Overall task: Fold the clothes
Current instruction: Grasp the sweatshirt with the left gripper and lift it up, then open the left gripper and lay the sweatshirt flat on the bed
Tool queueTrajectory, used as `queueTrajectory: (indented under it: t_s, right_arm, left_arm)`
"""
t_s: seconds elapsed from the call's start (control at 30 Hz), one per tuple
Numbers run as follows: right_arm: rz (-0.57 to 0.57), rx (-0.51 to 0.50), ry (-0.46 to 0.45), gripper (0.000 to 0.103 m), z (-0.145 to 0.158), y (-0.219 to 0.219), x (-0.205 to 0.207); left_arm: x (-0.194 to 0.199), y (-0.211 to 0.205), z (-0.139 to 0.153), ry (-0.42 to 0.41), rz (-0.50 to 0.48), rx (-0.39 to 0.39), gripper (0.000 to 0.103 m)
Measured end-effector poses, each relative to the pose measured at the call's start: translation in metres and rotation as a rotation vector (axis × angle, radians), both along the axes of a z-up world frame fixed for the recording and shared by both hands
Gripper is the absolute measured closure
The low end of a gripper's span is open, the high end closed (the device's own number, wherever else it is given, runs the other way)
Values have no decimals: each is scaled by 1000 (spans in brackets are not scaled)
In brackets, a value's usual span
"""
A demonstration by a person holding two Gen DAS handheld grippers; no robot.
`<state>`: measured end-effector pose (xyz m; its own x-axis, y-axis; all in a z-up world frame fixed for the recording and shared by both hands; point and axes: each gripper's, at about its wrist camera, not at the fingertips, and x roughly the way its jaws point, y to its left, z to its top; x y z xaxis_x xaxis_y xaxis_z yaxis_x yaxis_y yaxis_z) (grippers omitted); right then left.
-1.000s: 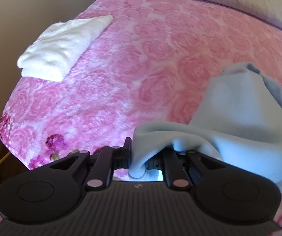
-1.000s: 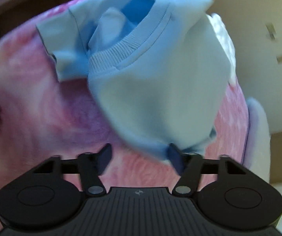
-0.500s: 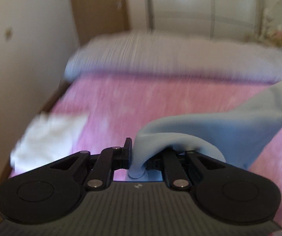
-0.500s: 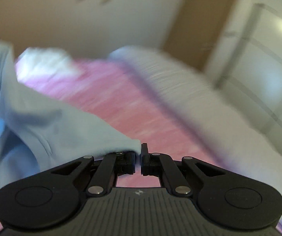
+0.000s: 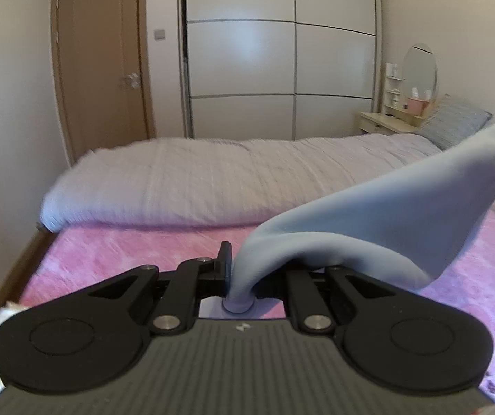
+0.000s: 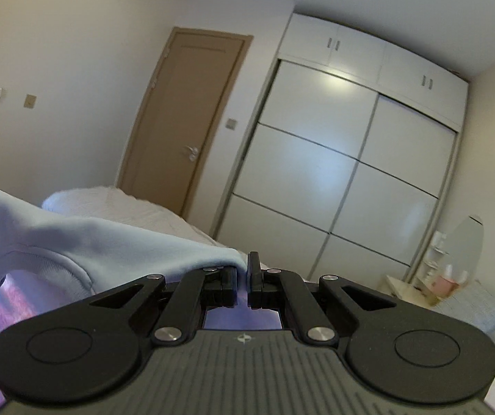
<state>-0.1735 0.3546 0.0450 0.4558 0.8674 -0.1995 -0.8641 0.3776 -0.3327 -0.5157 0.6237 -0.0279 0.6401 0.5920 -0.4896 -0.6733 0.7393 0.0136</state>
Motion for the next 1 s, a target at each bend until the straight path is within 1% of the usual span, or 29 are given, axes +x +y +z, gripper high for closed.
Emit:
queueTrajectory:
  t_s: [0.1,0.17,0.23,0.3,0.37,0.43,0.5,0.57,0.63,0.67,0.7,0.73,0.77,0.8,0.83,0.87,0.93,0.97,1.0]
  right_arm:
    - [-37,-42,28,102,-3,-32,-1]
    - [-61,-67,47,102,-2,-57,-4]
    - [-83,-77,64,102,-1,-72,-7]
    - [-102,-83,64,102,6,-74,-3]
    - [-111,-83,58,102,14,-66,-1]
    - [-108,-89,45,102,17,-58,8]
    - [-101,-99,40,102,15,-48,19]
    - [-89,-121,50,102,4,-27,39]
    - [-83,-173,91,101,-17,8,67]
    - [-88,-208,127,101,-33,31,87]
    - [-95,-244,166,99,-51,55,108]
    - [-118,-293,211,95,-73,81,131]
    - [-143,-341,255,86,-96,106,151]
    - [-163,-398,300,56,-118,128,169]
    - [-190,-454,323,50,-139,146,183]
    - [-204,-498,338,50,-159,158,191]
    - [-210,-547,400,50,-191,165,199]
    - [-208,-552,441,49,-203,159,200]
    - [-198,-557,490,45,-216,148,201]
  left_arm:
    - [-2,-18,-8,-2,-29,-62,95]
    - [-9,-29,-5,3,-45,-89,95]
    - [-11,-35,4,8,-63,-106,94]
    - [-5,-32,14,23,-85,-117,94]
    - [5,-27,23,39,-106,-122,94]
    - [22,-12,24,47,-112,-138,94]
    - [45,10,13,64,-104,-168,94]
    - [74,45,-12,85,-86,-238,94]
    - [104,79,-43,117,-70,-293,92]
    - [121,97,-61,141,-61,-314,88]
    - [142,116,-83,191,-43,-325,81]
    - [160,135,-106,243,-8,-330,76]
    - [177,154,-130,290,31,-337,74]
    - [183,166,-149,323,66,-347,71]
    - [188,173,-165,342,99,-366,71]
    - [191,178,-181,359,128,-384,70]
    - [188,173,-206,369,143,-425,64]
    - [187,166,-216,388,140,-440,64]
    - [187,155,-227,418,131,-455,64]
